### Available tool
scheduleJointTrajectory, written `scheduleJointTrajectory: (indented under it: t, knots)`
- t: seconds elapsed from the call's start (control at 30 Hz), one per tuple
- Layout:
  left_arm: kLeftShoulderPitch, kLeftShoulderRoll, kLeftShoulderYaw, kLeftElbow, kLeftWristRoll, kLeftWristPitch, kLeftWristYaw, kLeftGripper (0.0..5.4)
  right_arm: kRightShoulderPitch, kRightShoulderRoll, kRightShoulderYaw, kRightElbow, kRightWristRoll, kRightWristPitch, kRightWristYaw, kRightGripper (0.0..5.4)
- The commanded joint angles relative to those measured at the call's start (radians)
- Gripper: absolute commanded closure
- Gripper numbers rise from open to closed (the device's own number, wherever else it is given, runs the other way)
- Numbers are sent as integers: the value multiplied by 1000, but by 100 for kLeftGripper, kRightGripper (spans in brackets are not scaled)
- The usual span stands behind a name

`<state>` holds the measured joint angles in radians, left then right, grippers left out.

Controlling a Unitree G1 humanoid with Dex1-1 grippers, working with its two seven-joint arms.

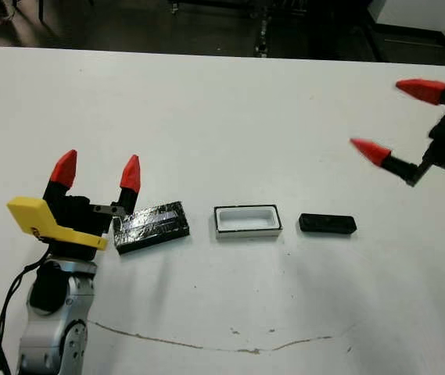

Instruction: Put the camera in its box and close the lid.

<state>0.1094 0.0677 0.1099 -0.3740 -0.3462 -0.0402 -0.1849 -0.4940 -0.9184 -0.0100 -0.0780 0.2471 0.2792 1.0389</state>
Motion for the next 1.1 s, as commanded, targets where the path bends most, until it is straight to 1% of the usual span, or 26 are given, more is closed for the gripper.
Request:
scheduleJointTrajectory:
  t: [0.03,0.1,0.27,0.37,0.4,0.57,0.9,1.1]
  knots:
    - [9,-2,1,-5,6,10,9,1,-106,-57,124,62,-62,14,160,0]
    - [12,-2,2,-7,7,12,10,1,-149,-59,181,94,-98,-14,233,0]
    - [17,-7,0,-5,5,8,14,1,-242,-16,290,239,-139,-95,423,0]
    - [19,-8,-2,-6,6,8,15,1,-283,10,343,303,-168,-85,497,0]
    - [19,-7,-3,-5,8,6,14,1,-288,19,353,317,-175,-92,510,0]
    - [21,-8,-1,1,10,1,13,1,-275,67,384,375,-208,-135,531,0]
    - [28,-12,-2,-9,6,7,18,1,-284,144,449,468,-281,-173,558,0]
    - [30,-12,-2,-12,8,6,21,1,-291,181,458,509,-308,-163,561,0]
